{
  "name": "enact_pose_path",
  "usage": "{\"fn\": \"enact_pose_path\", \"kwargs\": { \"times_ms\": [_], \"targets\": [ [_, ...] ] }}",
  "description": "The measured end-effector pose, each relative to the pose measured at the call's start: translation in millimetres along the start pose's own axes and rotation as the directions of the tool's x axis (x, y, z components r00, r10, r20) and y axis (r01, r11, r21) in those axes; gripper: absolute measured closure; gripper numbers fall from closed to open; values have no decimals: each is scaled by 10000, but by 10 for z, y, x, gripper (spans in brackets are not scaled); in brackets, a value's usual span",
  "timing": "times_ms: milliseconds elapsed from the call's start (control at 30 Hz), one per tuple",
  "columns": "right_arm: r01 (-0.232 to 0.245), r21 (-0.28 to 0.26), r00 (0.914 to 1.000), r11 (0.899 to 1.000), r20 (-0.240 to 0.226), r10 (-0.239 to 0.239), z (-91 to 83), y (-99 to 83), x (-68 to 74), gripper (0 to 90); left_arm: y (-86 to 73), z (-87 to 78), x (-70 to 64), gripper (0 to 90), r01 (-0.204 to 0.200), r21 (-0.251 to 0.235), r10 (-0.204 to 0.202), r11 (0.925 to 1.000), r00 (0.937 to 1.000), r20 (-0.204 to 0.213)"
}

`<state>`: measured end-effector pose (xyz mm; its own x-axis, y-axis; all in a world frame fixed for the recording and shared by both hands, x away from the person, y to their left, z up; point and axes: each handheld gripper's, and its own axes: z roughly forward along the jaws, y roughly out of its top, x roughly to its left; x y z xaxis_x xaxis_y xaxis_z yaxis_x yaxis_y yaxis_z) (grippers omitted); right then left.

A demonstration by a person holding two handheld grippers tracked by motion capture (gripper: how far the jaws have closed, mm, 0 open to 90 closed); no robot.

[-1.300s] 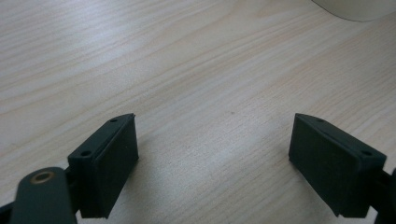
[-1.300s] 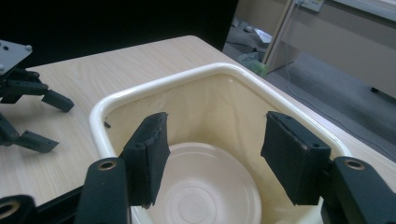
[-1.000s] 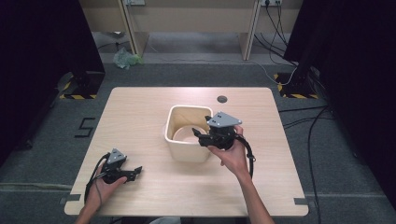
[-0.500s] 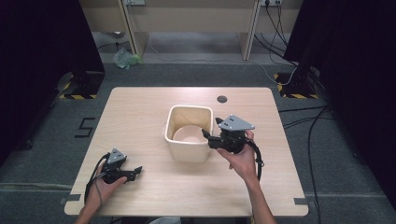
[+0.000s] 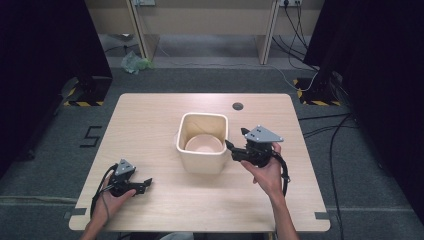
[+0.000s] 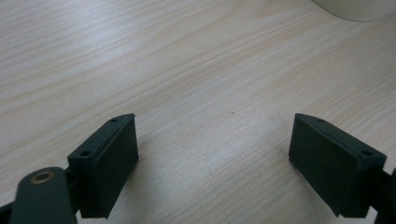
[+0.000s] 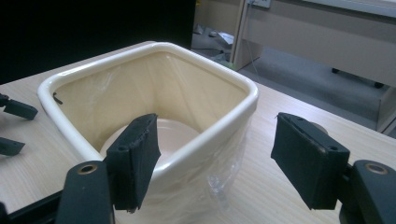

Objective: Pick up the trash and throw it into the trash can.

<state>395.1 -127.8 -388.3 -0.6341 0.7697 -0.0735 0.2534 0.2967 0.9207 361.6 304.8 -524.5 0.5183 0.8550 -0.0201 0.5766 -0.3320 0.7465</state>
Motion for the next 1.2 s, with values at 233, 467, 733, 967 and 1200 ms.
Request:
{"fn": "enact_pose_path", "kwargs": {
  "times_ms": [233, 467, 733, 967, 1200],
  "targets": [
    [-199, 222, 9996, 9996, 210, 194, -47, -106, -72, 314, 0, 0, -1, 148, 5, 2, -5, 10000, 10000, -1],
    [-419, 407, 9984, 9983, 393, 403, -80, -180, -140, 310, 0, 0, 0, 148, -2, 0, 2, 10000, 10000, -3],
    [-526, 525, 9969, 9972, 615, 493, -115, -252, -196, 304, 0, 0, 0, 149, -4, 2, 4, 10000, 10000, -1],
    [-635, 765, 9958, 9950, 702, 581, -121, -347, -237, 303, -1, -1, 0, 149, 6, -1, -6, 10000, 10000, 2],
    [-820, 1241, 9948, 9889, 698, 737, -126, -488, -283, 289, -1, -1, 0, 149, 4, 1, -4, 10000, 10000, 2]
  ]
}}
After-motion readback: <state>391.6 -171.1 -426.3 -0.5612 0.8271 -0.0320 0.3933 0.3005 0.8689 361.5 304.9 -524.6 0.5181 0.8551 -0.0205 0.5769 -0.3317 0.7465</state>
